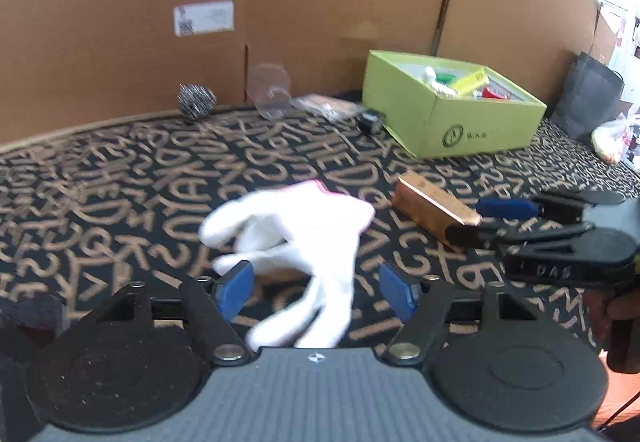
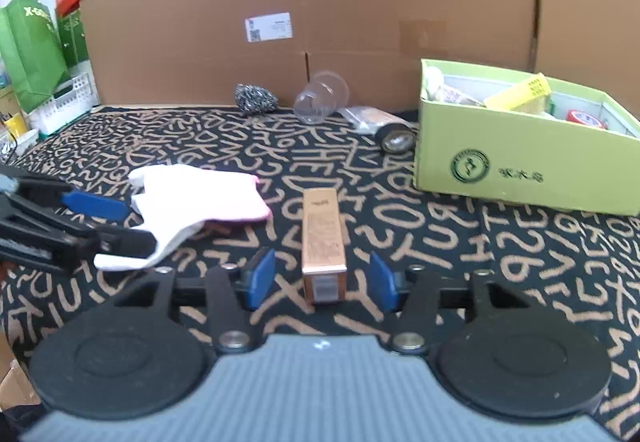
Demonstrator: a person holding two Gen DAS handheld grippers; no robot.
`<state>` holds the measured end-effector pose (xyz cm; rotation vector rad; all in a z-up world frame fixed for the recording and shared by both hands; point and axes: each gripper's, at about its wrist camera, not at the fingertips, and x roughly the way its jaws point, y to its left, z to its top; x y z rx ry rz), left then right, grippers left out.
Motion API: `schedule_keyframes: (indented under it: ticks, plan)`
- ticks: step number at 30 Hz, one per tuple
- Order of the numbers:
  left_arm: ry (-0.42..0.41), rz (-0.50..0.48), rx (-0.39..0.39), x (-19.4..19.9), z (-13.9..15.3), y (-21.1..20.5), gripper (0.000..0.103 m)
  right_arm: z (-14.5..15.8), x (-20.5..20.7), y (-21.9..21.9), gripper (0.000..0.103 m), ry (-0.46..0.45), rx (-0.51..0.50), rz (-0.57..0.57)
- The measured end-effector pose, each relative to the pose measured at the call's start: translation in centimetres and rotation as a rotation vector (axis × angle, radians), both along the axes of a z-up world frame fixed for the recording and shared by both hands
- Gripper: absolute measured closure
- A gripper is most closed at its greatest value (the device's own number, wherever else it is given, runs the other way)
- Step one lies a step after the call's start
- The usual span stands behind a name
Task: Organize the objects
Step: 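Lift the glove with the left tool while the right grasps the brown-gold box, then carry the glove and brown-gold box over the shoebox and open both tools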
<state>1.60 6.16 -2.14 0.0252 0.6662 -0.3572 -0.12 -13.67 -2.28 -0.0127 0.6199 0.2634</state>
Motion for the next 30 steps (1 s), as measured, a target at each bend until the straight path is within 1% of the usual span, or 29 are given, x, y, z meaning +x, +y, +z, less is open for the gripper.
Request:
schedule_keyframes:
  ticks: [2,3,5,6,7,9,10,11,12,14,15,16,17,19,21,22,23,25,26,27,28,29,30]
  plan:
    - [-0.03,0.015,0.015,0.7,0.7,-0.1,0.019,-0.2,0.2,0.0,0.046,0.001,0.018,0.011]
    - [-0.046,0.019,0.027,1.2,0.9,-0.3,0.017,-0.3,0.4,0.1,0.045,0.003,0.025,0.012]
    - [-0.068,-0.015,0.05,2.7,0.7,-0.9,0.012,-0.4,0.3,0.2,0.044,0.0,0.029,0.008]
    - [-0.054,-0.034,0.064,3.7,0.4,-1.2,0.012,-0.3,0.2,0.1,0.042,-0.001,0.032,0.004]
    - [-0.019,-0.053,0.075,4.7,-0.1,-1.6,0.011,-0.3,0.1,0.1,0.041,-0.002,0.036,-0.002]
    - [0.075,-0.119,0.068,6.7,-1.4,-2.0,0.011,-0.2,0.0,-0.1,0.04,-0.003,0.038,-0.01]
    - [0.135,-0.123,0.076,7.4,-2.1,-2.3,0.012,-0.2,0.0,-0.3,0.04,-0.002,0.038,-0.013]
    - [0.129,-0.126,0.089,7.3,-2.4,-2.5,0.012,-0.2,0.0,-0.3,0.039,-0.001,0.038,-0.015]
    - [0.094,-0.13,0.101,6.7,-2.4,-2.6,0.014,-0.1,0.1,-0.3,0.038,-0.001,0.039,-0.014]
    - [0.076,-0.144,0.116,5.8,-2.4,-2.8,0.043,-0.3,0.4,-0.2,0.038,0.004,0.041,-0.008]
    - [0.063,-0.146,0.142,5.4,-2.3,-3.0,0.05,-0.3,0.6,-0.1,0.037,0.01,0.043,-0.004]
    - [0.054,-0.151,0.16,5.0,-2.2,-3.1,0.062,-0.4,1.0,0.1,0.037,0.015,0.042,-0.002]
    - [0.059,-0.155,0.156,4.8,-2.1,-3.3,0.071,-0.5,1.3,0.2,0.037,0.015,0.04,0.003]
    - [0.078,-0.16,0.13,4.9,-1.9,-3.2,0.071,-0.7,1.7,0.6,0.037,0.007,0.032,0.012]
    - [0.07,-0.166,0.141,4.8,-2.0,-3.5,0.071,-0.9,2.1,1.0,0.038,0.007,0.02,0.011]
    - [0.06,-0.165,0.153,4.8,-2.2,-3.8,0.067,-1.0,2.2,1.1,0.038,0.007,0.016,0.013]
    - [0.054,-0.161,0.162,4.8,-2.3,-4.0,0.059,-1.2,2.4,1.1,0.039,0.011,0.018,0.012]
    - [0.051,-0.149,0.157,4.8,-2.5,-4.3,0.054,-1.5,2.7,1.0,0.048,0.022,0.026,0.012]
    - [0.053,-0.141,0.152,4.9,-2.6,-4.4,0.054,-1.7,2.8,0.9,0.058,0.036,0.031,0.011]
    - [0.056,-0.136,0.149,4.9,-2.6,-4.4,0.054,-2.0,2.8,0.7,0.066,0.049,0.036,0.004]
    - [0.059,-0.134,0.15,5.0,-2.5,-4.5,0.06,-2.2,2.7,0.5,0.071,0.047,0.038,-0.003]
    - [0.06,-0.138,0.148,4.9,-2.4,-4.6,0.073,-2.2,2.6,0.1,0.079,0.046,0.048,-0.01]
    - [0.065,-0.141,0.146,4.9,-2.3,-4.6,0.077,-2.1,2.4,-0.4,0.079,0.049,0.074,-0.009]
